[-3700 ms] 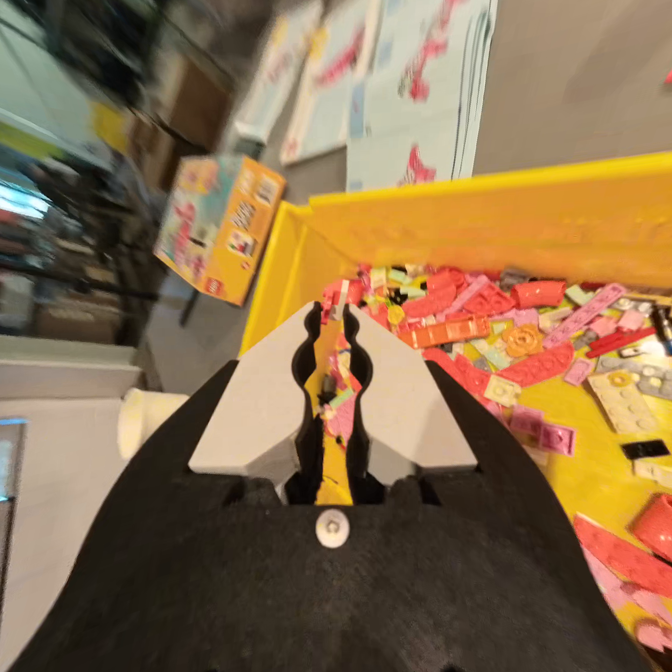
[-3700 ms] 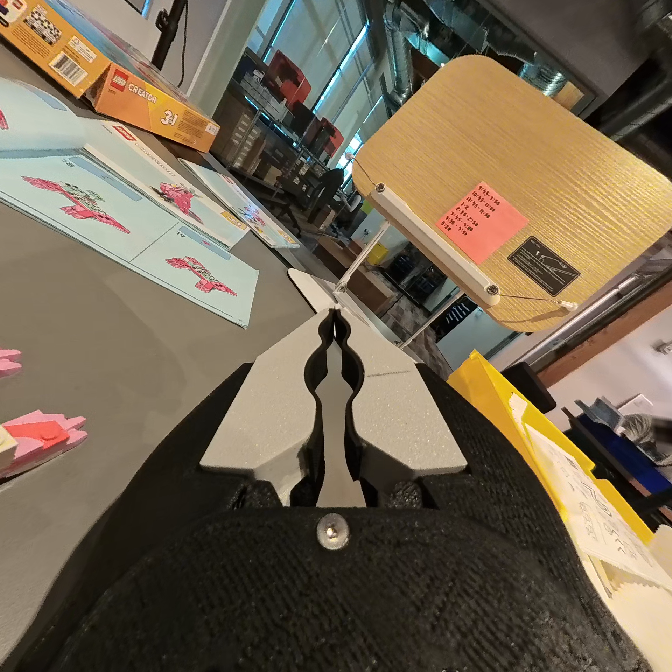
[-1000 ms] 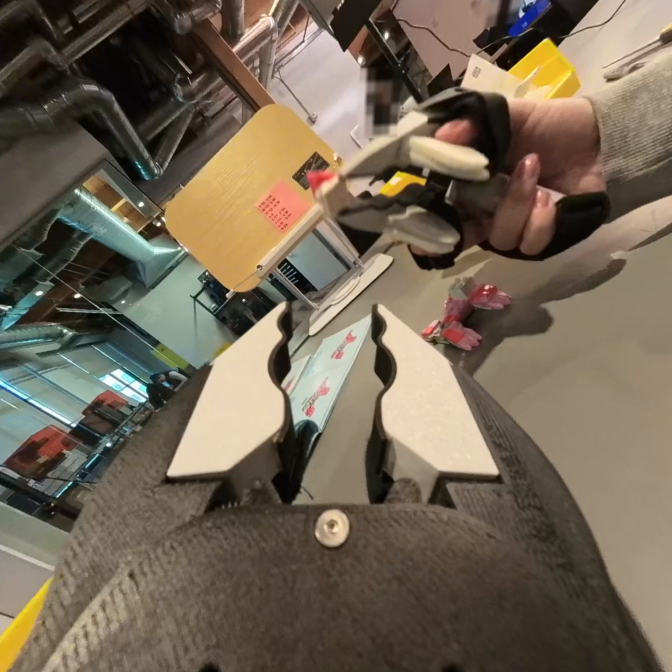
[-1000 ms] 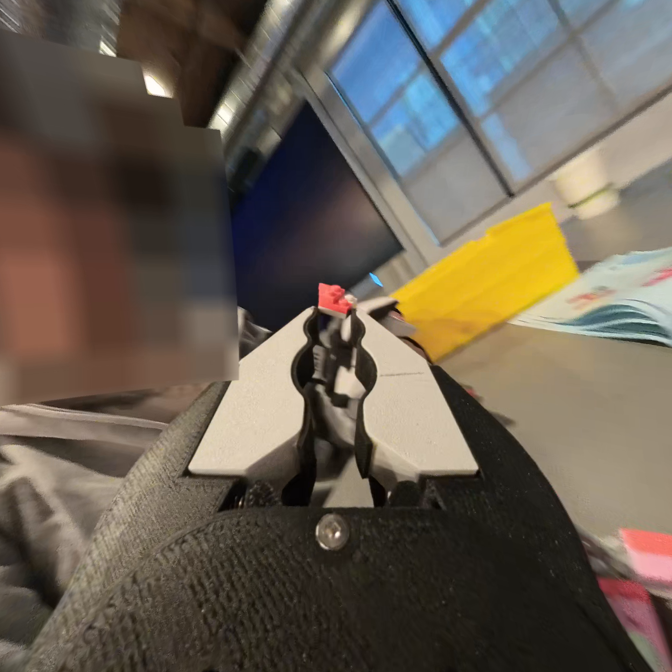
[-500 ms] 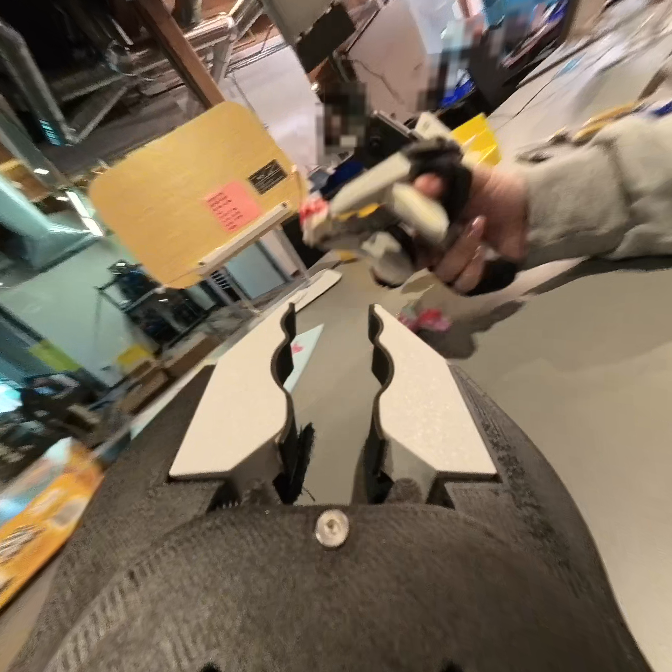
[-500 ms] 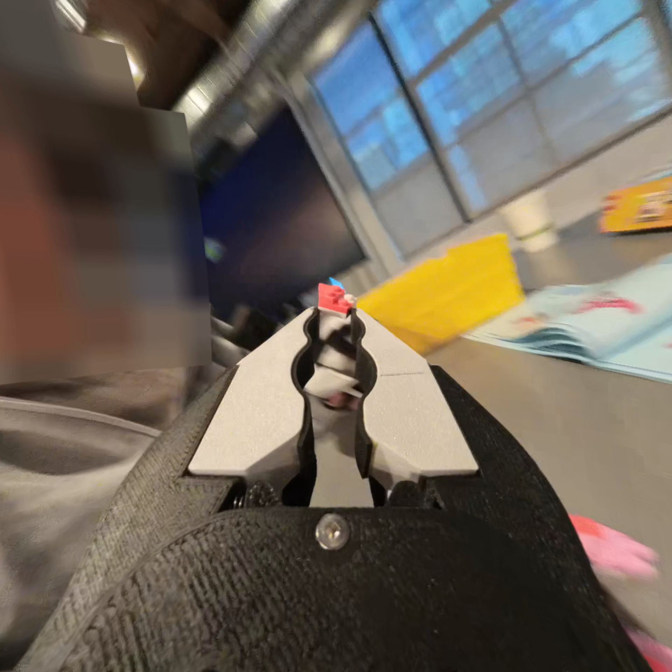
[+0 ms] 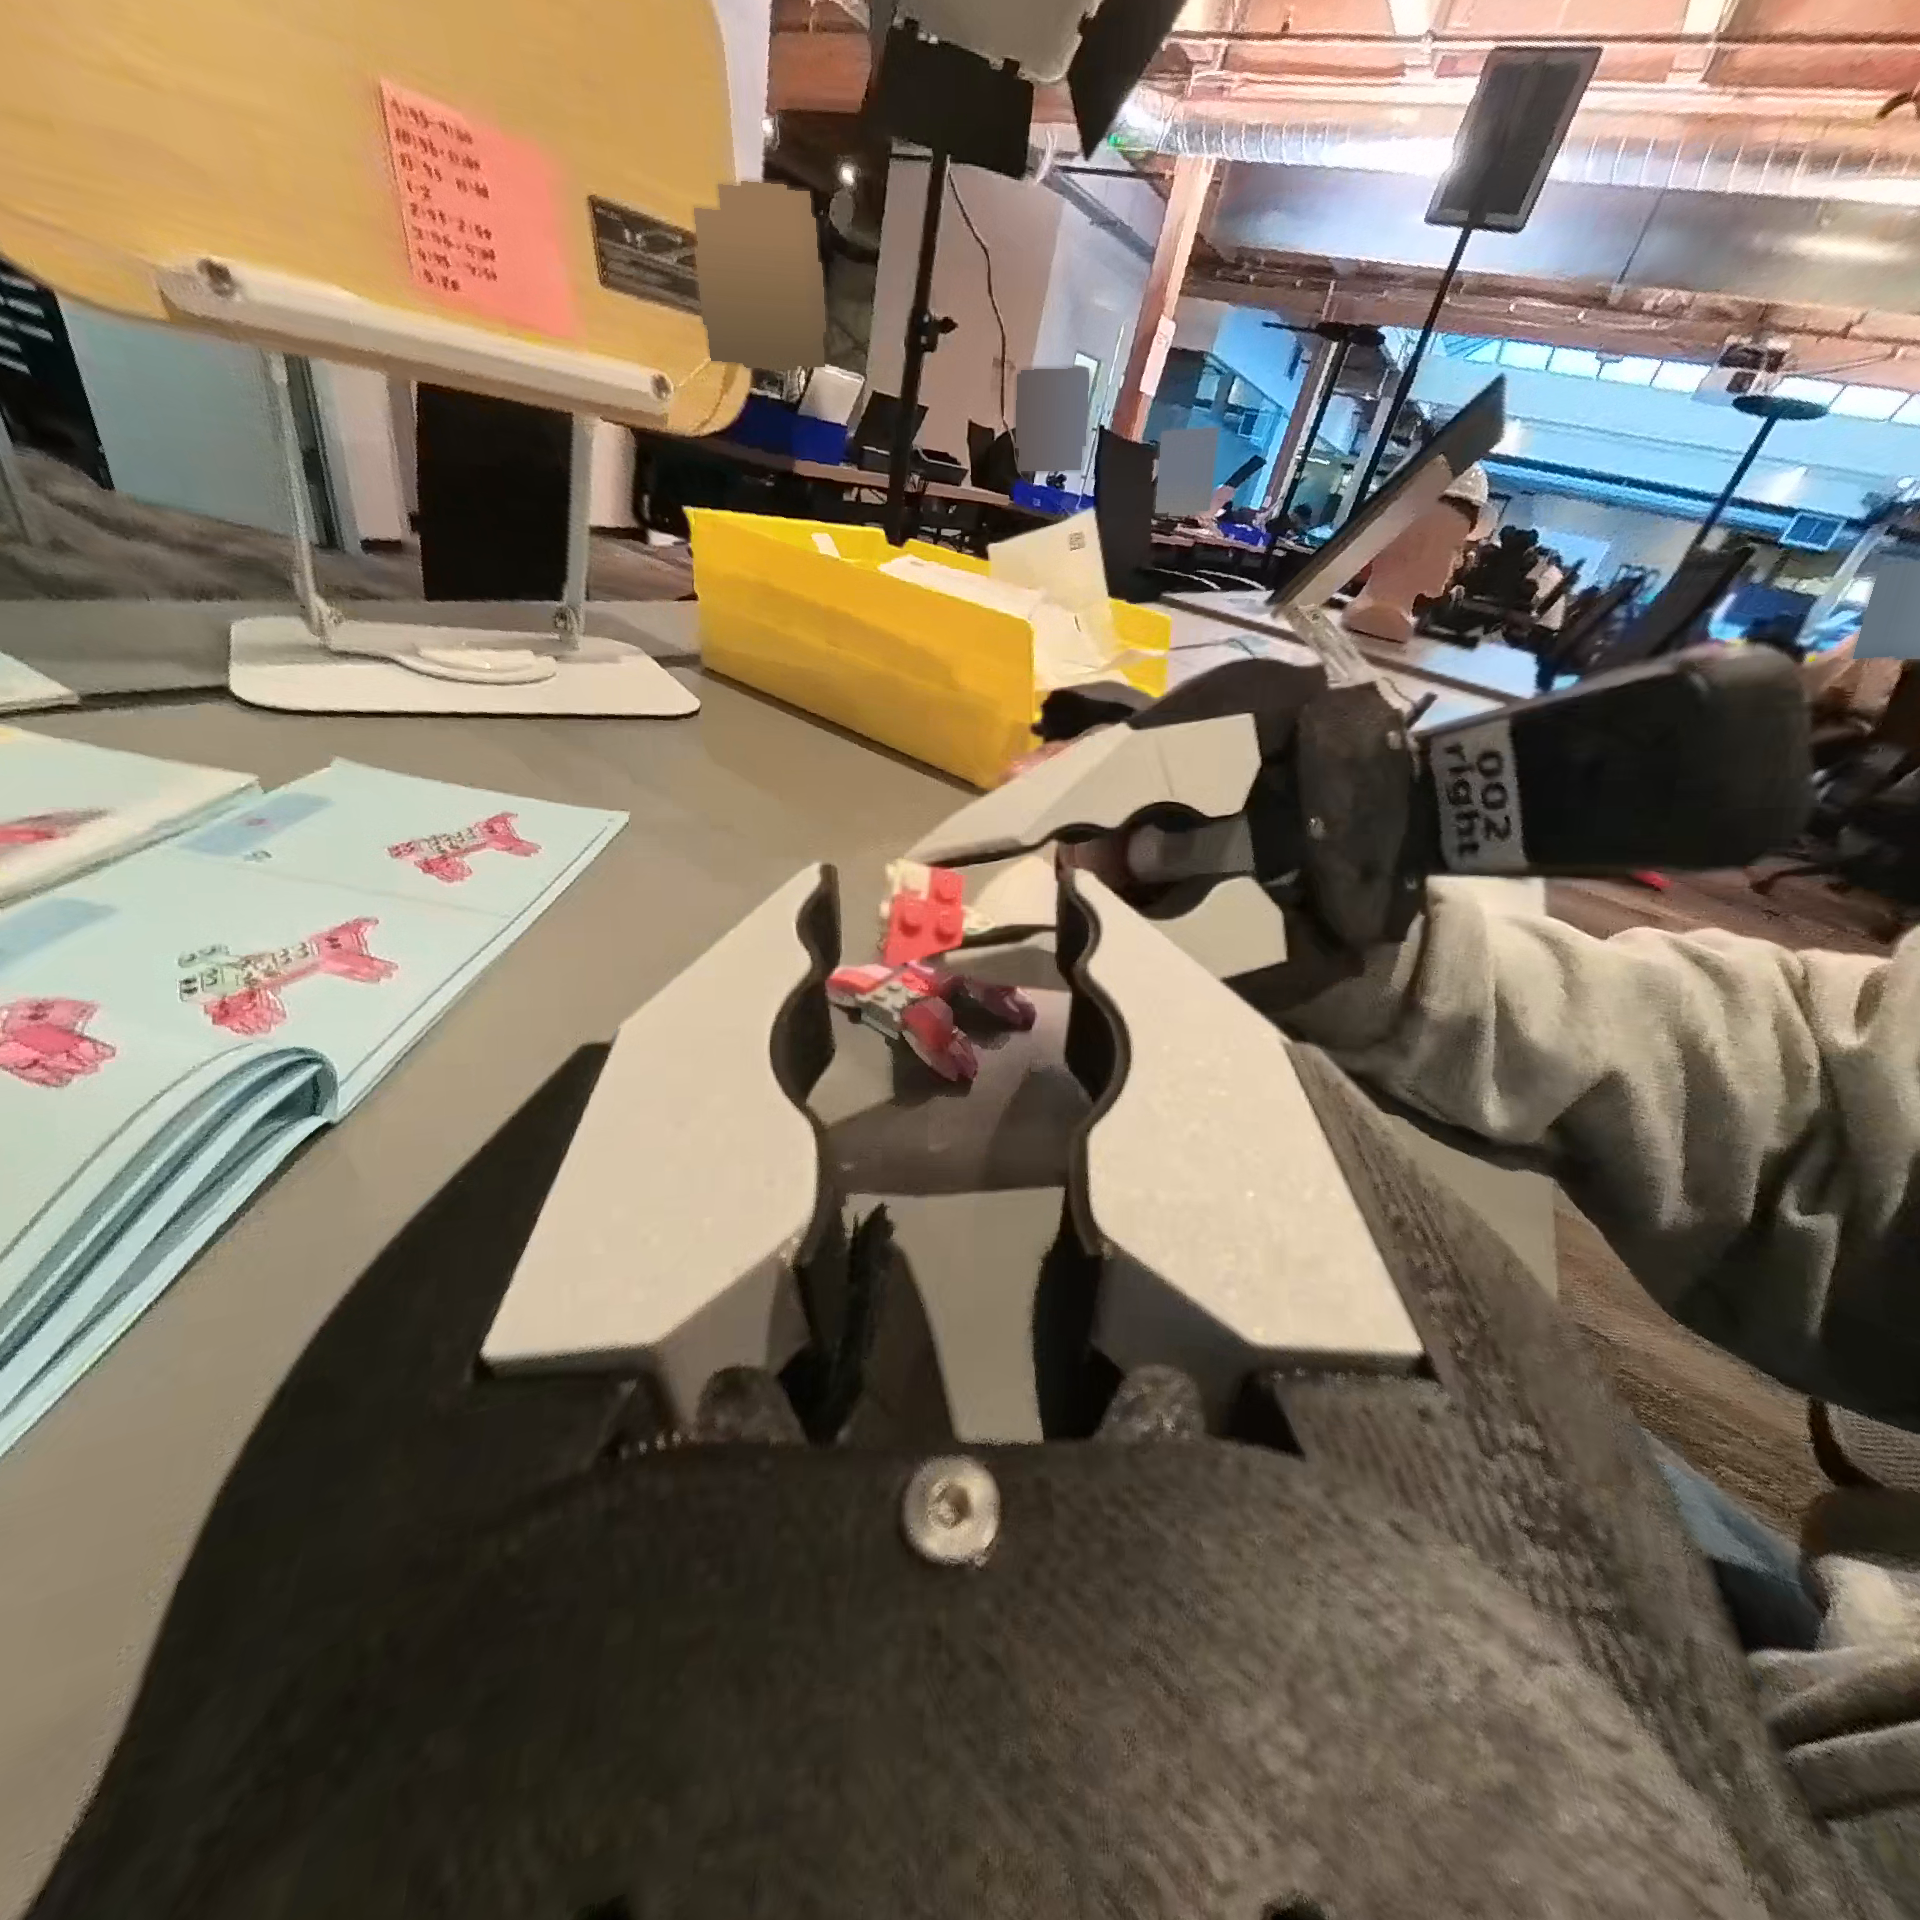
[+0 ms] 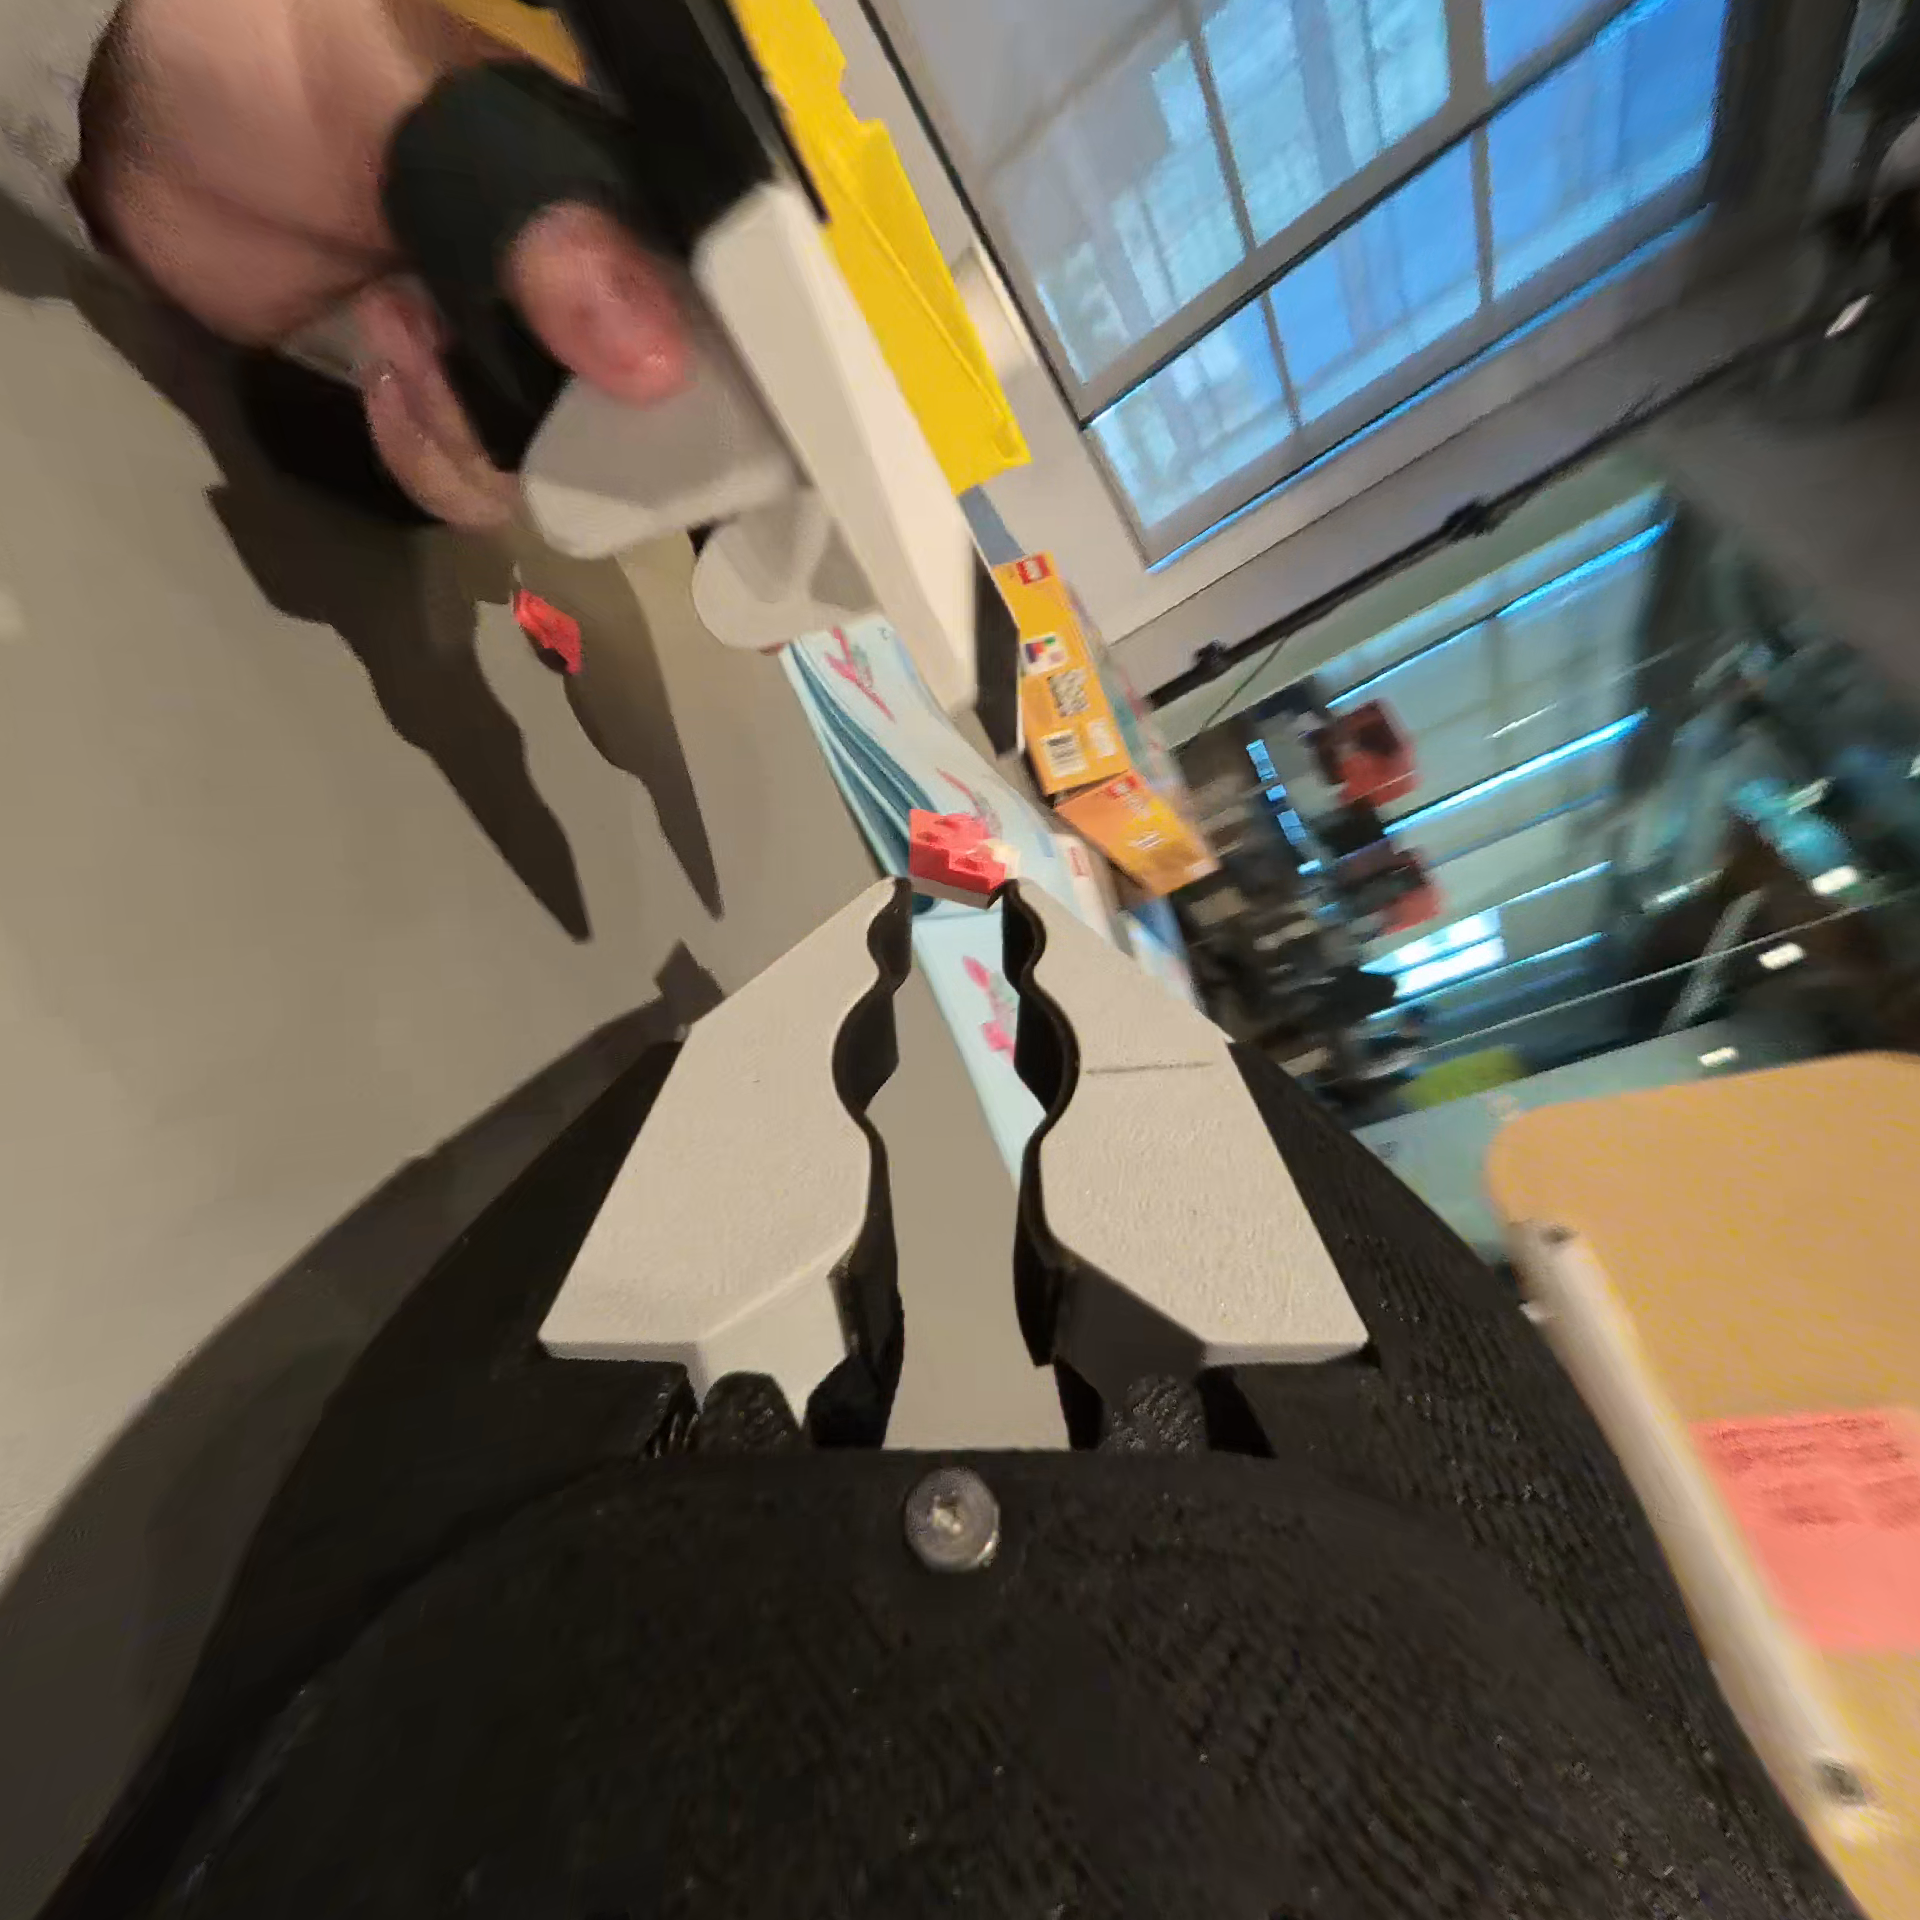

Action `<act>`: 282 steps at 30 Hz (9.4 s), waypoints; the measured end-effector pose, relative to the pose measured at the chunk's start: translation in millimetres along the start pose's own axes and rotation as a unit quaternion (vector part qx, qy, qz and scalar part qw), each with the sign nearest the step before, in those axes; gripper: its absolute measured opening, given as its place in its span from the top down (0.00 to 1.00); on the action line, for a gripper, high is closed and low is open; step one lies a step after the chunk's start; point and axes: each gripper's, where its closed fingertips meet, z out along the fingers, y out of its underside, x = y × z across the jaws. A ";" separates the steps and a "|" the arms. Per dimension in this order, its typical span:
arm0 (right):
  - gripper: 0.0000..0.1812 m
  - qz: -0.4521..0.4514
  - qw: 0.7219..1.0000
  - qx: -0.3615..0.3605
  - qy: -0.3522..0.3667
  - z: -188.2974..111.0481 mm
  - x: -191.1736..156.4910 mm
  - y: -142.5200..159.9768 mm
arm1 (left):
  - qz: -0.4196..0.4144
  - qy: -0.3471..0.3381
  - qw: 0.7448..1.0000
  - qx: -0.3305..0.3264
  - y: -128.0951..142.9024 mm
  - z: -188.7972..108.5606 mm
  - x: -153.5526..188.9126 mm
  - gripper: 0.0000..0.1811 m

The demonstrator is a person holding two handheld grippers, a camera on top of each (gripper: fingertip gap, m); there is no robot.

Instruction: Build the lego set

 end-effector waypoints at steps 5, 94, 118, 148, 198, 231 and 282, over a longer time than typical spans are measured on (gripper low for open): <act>0.92 -0.033 0.998 0.029 0.055 -6.5 14.4 -13.1 | -0.019 0.006 1.000 -0.009 2.5 0.6 -2.0 0.81; 0.92 0.052 0.976 -0.086 -0.194 -12.1 -56.7 23.3 | 0.602 -0.090 0.752 -0.254 82.0 13.3 -3.5 0.98; 0.97 0.385 0.912 0.038 -0.136 -32.7 17.7 11.1 | 0.693 -0.107 0.678 -0.221 75.2 14.5 1.5 0.98; 0.97 0.576 0.786 0.170 -0.146 -38.4 46.8 1.5 | 0.088 -0.435 0.844 -0.301 -37.5 -225.7 -106.4 0.99; 0.97 0.666 0.701 0.152 -0.204 -13.8 19.5 -9.5 | 0.505 -0.225 0.821 -0.140 0.5 24.4 -7.9 0.91; 0.97 0.588 0.803 0.048 -0.087 2.8 16.4 4.2 | 0.569 -0.253 0.764 -0.169 6.8 23.0 -24.9 0.91; 0.97 0.623 0.770 0.035 -0.133 2.1 5.3 11.0 | 0.553 -0.224 0.785 -0.167 21.2 23.4 -22.7 0.91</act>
